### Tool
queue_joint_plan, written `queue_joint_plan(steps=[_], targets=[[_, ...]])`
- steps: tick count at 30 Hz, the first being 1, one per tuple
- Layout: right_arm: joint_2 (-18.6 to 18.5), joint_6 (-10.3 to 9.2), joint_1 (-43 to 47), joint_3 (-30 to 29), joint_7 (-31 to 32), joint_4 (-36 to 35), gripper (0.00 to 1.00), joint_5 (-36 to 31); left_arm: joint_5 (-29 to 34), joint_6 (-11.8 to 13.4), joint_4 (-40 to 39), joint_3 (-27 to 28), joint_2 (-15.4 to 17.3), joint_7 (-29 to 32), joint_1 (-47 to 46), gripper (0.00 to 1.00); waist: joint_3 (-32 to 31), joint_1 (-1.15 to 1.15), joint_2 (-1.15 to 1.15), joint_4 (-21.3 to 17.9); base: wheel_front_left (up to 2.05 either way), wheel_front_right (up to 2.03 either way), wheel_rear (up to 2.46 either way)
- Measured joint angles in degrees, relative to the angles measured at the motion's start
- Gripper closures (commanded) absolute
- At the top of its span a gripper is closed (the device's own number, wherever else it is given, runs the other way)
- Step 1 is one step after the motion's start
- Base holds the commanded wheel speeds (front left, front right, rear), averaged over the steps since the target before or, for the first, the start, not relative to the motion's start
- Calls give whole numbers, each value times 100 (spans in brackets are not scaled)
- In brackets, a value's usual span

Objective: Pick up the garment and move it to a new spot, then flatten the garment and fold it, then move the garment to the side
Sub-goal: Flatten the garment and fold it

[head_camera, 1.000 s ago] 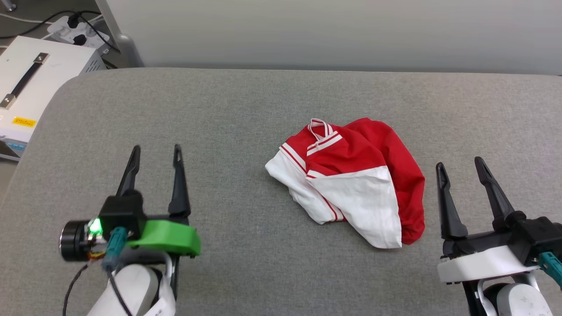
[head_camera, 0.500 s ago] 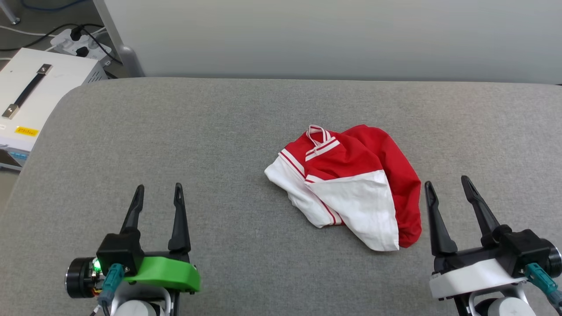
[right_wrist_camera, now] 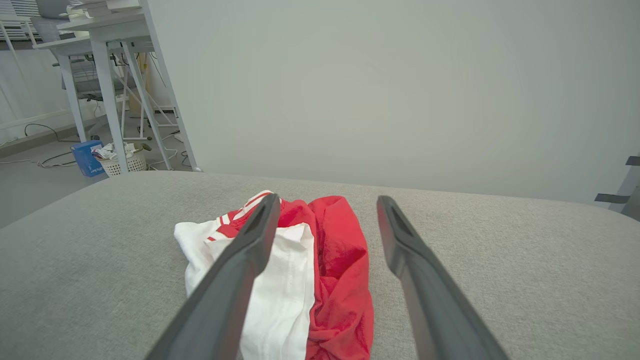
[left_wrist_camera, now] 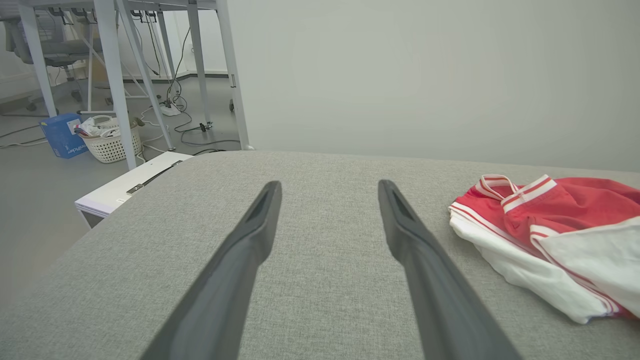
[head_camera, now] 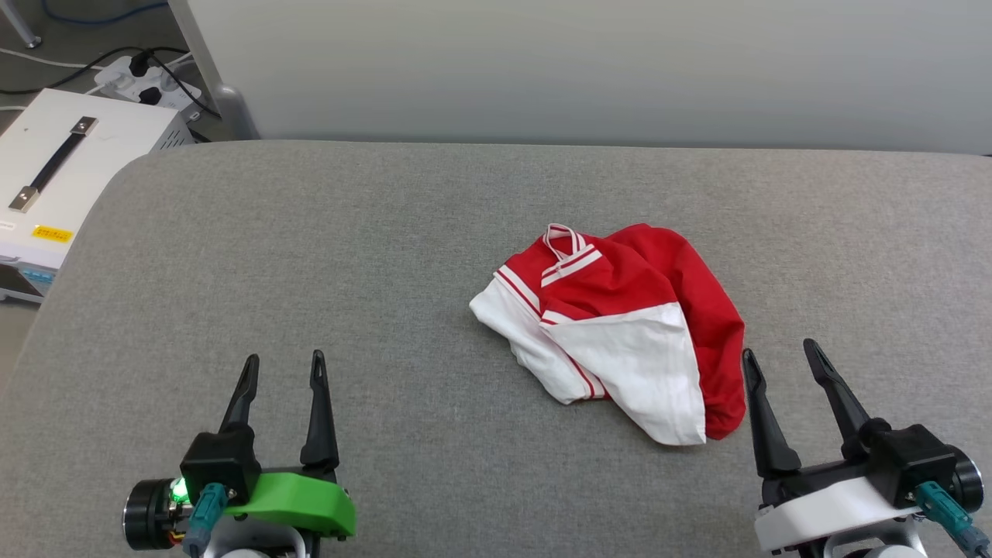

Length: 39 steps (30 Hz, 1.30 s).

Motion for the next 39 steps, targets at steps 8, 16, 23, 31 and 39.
queue_joint_plan(steps=[8, 16, 23, 31, 39], targets=[[-149, 0, -343, -116, 0, -293, 0, -32, 145, -165, 38, 188, -147, 0, -9, 0, 93, 0, 0, 28, 0, 0, 0], [-1354, 4, -1377, 1336, -41, 24, 0, 902, 281, -254, 77, 269, -259, 0, -39, 0, 267, 0, 0, 66, 0, 0, 0], [-3117, 4, -2685, 3392, 927, 263, 0, 1757, 305, -272, 99, 332, -293, 0, -54, 0, 375, 0, 0, 86, 0, 0, 0], [-4069, 4, -3777, 5235, 3121, -270, 0, 2976, 333, -293, 98, 301, -320, 0, -236, 0, 609, 0, 0, 156, 0, 0, 0], [-4208, 4, -4470, 6135, 4307, -26, 0, 3411, 264, -257, 96, 142, -327, 0, -490, 0, 972, 0, 0, 284, 0, 0, 0]])
